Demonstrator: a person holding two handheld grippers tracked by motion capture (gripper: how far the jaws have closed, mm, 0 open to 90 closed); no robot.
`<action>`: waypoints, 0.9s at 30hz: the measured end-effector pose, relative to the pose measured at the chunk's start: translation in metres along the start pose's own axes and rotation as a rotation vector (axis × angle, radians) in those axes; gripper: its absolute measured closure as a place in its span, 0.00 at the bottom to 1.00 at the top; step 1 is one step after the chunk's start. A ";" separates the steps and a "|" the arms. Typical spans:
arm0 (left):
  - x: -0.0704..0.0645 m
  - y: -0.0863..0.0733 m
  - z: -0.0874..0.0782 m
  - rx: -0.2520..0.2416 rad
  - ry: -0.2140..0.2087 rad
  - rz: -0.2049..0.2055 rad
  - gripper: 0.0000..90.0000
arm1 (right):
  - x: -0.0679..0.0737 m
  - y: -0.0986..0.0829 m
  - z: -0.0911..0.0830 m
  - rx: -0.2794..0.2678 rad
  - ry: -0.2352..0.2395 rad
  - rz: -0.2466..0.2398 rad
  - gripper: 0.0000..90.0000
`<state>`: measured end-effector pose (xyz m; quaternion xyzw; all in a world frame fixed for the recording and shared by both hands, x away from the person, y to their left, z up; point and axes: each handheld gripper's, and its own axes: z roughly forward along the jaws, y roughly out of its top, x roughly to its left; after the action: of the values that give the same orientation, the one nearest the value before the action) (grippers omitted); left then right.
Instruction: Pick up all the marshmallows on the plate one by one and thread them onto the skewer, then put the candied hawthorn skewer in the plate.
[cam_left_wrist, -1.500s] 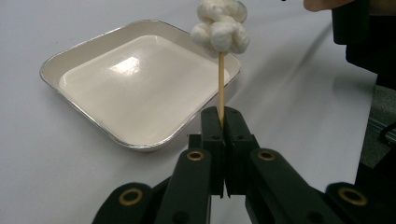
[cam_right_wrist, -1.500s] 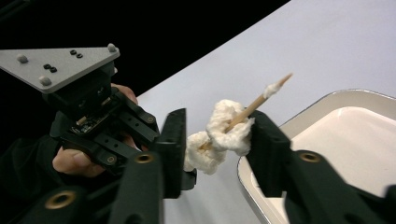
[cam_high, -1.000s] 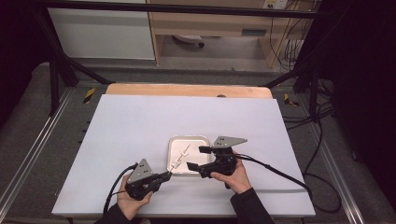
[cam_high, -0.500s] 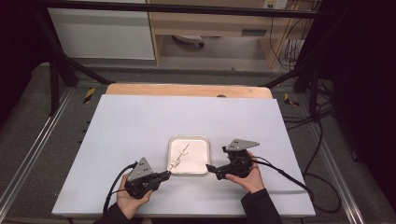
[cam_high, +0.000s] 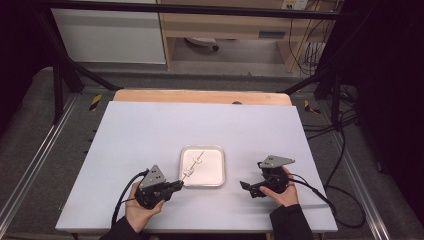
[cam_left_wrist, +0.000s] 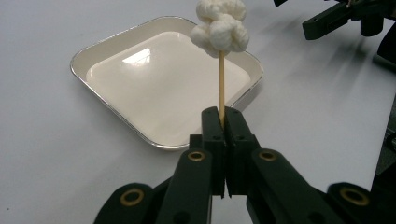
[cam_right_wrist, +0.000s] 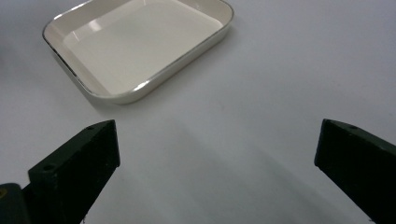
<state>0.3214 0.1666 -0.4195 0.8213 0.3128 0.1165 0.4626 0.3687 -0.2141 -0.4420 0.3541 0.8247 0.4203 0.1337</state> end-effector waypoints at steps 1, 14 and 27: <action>0.000 0.001 0.000 0.004 0.001 0.002 0.98 | -0.001 -0.002 -0.001 0.002 -0.006 -0.001 0.01; 0.009 0.020 0.004 0.035 0.023 -0.010 0.98 | -0.010 -0.015 -0.013 -0.006 -0.027 0.023 0.01; 0.015 0.038 0.030 0.113 0.057 -0.020 0.98 | -0.012 -0.018 -0.018 0.001 -0.042 0.012 0.01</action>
<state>0.3627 0.1410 -0.4055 0.8394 0.3401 0.1172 0.4074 0.3592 -0.2407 -0.4463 0.3681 0.8197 0.4131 0.1484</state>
